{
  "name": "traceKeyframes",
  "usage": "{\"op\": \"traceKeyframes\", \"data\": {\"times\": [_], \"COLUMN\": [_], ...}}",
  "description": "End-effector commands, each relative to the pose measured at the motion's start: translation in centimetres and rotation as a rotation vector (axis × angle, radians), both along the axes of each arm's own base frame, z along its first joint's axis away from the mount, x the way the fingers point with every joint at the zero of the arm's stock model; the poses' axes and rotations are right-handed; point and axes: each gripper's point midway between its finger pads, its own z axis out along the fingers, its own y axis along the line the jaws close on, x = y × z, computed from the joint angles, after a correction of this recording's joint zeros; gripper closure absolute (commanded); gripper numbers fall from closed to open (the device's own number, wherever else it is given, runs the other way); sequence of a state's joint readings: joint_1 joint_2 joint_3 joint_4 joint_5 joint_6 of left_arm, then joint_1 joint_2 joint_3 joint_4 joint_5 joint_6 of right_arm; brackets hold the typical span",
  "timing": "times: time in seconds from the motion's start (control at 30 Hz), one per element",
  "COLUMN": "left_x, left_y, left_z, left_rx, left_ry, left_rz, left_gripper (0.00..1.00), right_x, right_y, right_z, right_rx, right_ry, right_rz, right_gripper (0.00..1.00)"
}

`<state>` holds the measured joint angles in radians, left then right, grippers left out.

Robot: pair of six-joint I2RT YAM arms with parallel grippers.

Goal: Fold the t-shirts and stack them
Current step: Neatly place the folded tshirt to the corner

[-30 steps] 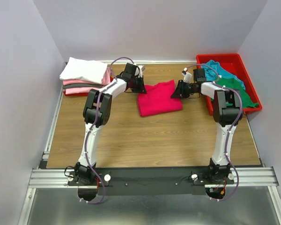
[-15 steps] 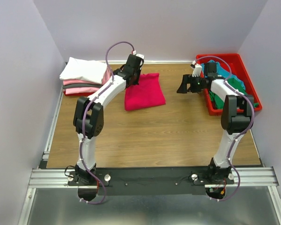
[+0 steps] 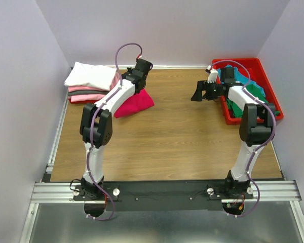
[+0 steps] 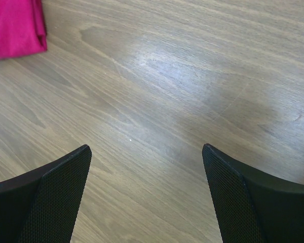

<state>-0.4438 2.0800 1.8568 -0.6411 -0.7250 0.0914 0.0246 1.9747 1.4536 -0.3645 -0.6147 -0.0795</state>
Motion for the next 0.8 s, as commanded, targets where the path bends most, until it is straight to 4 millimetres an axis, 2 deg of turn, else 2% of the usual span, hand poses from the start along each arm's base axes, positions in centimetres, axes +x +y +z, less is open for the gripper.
{"op": "traceKeyframes", "data": {"times": [0.0,0.13,0.27,0.3,0.4,0.6,0.77], "left_x": [0.6,1.1,1.5,1.5,1.9,2.1,2.0], "left_y": [3.4,4.1,4.6,5.0,5.1,5.4,5.2], "left_z": [4.0,4.9,7.0,8.3,10.3,13.7,15.5], "left_rx": [0.118,0.180,0.244,0.244,0.236,0.241,0.227], "left_ry": [-0.072,-0.083,-0.115,-0.142,-0.179,-0.249,-0.278], "left_rz": [0.082,0.075,0.036,0.037,-0.018,-0.027,-0.043], "left_gripper": [1.00,1.00,1.00,1.00,1.00,1.00,1.00], "right_x": [-1.1,-1.3,-1.5,-1.6,-1.7,-1.8,-1.8], "right_y": [0.4,0.7,1.0,1.0,1.0,1.3,1.2], "right_z": [0.7,1.0,1.6,1.6,1.6,1.8,1.9], "right_rx": [0.017,0.032,0.051,0.052,0.053,0.068,0.070], "right_ry": [0.004,0.005,-0.003,-0.002,-0.003,-0.005,-0.007], "right_rz": [0.027,0.036,0.049,0.050,0.054,0.068,0.068], "right_gripper": [0.04,0.04,0.04,0.04,0.04,0.04,0.04]}}
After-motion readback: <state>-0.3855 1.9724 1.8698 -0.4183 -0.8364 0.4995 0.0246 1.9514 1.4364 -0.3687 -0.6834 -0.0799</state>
